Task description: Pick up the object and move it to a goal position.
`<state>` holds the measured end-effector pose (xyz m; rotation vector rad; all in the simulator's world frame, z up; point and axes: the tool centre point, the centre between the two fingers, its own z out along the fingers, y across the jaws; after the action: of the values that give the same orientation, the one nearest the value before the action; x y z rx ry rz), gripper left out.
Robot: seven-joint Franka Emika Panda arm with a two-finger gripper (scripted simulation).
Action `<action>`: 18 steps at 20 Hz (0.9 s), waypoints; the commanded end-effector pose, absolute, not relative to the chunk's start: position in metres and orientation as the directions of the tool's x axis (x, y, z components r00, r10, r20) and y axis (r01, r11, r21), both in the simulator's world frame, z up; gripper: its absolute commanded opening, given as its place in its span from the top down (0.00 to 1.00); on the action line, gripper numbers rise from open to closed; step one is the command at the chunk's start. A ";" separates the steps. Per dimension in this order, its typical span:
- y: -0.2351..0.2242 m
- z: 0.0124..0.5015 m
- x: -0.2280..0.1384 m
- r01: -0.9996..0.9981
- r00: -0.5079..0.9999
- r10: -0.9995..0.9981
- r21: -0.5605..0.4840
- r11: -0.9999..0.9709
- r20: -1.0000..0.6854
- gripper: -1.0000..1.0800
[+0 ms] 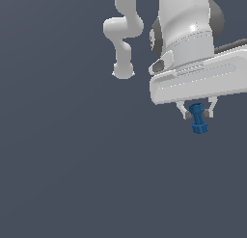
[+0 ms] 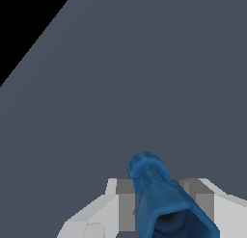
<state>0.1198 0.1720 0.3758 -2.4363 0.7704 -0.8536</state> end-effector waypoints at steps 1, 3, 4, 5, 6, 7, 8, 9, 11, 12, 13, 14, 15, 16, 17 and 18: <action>0.180 0.395 0.119 -0.355 0.624 -0.653 -0.590 -0.725 0.428 1.00; 0.185 0.408 0.119 -0.354 0.604 -0.669 -0.606 -0.712 0.433 1.00; 0.187 0.413 0.119 -0.353 0.595 -0.675 -0.613 -0.707 0.436 1.00; 0.189 0.418 0.119 -0.353 0.587 -0.681 -0.619 -0.702 0.437 1.00; 0.191 0.423 0.118 -0.352 0.580 -0.687 -0.625 -0.697 0.439 1.00; 0.193 0.427 0.118 -0.352 0.573 -0.691 -0.630 -0.693 0.440 1.00; 0.194 0.431 0.118 -0.351 0.566 -0.696 -0.634 -0.689 0.442 1.00; 0.195 0.434 0.118 -0.351 0.561 -0.700 -0.638 -0.685 0.443 1.00; 0.198 0.440 0.117 -0.350 0.551 -0.706 -0.645 -0.679 0.445 1.00; 0.198 0.443 0.117 -0.350 0.546 -0.709 -0.648 -0.677 0.446 1.00; 0.199 0.445 0.117 -0.350 0.542 -0.712 -0.650 -0.674 0.446 1.00; 0.200 0.447 0.117 -0.349 0.539 -0.714 -0.653 -0.672 0.447 1.00; 0.201 0.449 0.117 -0.349 0.536 -0.716 -0.654 -0.671 0.447 1.00; 0.201 0.450 0.117 -0.349 0.534 -0.717 -0.656 -0.669 0.448 1.00; 0.201 0.451 0.117 -0.349 0.532 -0.719 -0.657 -0.668 0.448 1.00; 0.202 0.452 0.117 -0.349 0.530 -0.719 -0.658 -0.667 0.449 1.00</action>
<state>0.1167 0.2013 0.4501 -2.2787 0.8638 -0.9872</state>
